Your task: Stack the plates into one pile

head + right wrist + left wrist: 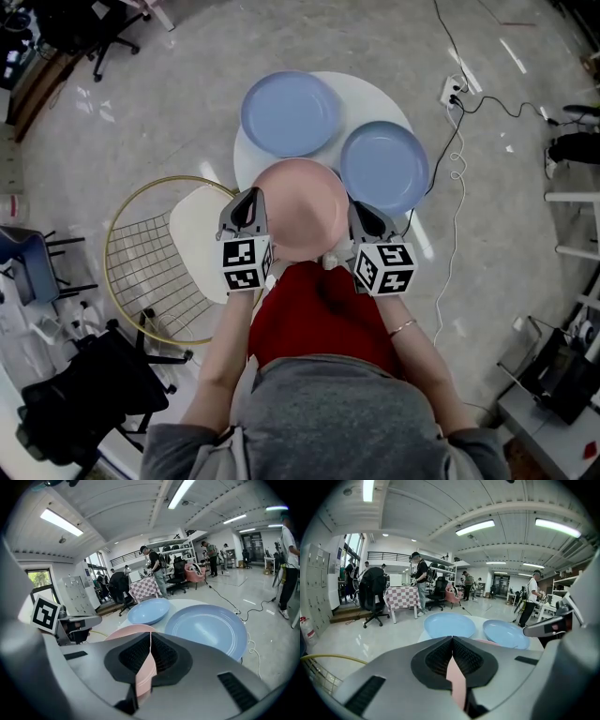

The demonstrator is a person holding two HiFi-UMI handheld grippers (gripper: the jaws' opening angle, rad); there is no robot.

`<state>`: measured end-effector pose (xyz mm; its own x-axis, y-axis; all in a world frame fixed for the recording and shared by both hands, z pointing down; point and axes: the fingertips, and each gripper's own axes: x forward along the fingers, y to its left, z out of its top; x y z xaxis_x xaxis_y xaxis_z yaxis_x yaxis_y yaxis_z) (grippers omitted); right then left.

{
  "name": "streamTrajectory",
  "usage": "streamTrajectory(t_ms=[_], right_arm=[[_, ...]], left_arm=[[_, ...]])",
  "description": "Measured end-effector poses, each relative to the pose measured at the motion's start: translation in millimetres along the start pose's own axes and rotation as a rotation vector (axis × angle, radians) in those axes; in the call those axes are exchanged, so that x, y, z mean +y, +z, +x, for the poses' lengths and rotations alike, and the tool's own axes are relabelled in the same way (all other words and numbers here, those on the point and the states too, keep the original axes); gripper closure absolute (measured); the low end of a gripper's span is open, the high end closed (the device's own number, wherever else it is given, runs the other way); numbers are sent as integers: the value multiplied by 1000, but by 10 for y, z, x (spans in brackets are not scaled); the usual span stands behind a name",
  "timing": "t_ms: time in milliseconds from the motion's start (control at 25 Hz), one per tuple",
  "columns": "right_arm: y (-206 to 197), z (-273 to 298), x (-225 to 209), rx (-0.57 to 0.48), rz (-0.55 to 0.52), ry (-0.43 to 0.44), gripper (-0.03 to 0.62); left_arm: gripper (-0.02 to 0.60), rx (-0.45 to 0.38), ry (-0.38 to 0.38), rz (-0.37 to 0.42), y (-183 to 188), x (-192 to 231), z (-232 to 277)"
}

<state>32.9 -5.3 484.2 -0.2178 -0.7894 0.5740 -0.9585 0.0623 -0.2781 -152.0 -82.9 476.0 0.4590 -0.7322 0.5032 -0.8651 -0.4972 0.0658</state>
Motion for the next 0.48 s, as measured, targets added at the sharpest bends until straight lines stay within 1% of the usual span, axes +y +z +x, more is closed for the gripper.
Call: streamTrajectory(t_ms=[280, 440, 480], right_arm=[[-215, -31, -69, 49, 8, -24, 565], [-362, -42, -109, 102, 4, -36, 563], [-393, -42, -123, 116, 3, -40, 563]], left_arm=[[566, 38, 5, 4, -187, 6, -18], [566, 75, 33, -64, -304, 66, -17], [566, 81, 40, -71, -319, 76, -16]])
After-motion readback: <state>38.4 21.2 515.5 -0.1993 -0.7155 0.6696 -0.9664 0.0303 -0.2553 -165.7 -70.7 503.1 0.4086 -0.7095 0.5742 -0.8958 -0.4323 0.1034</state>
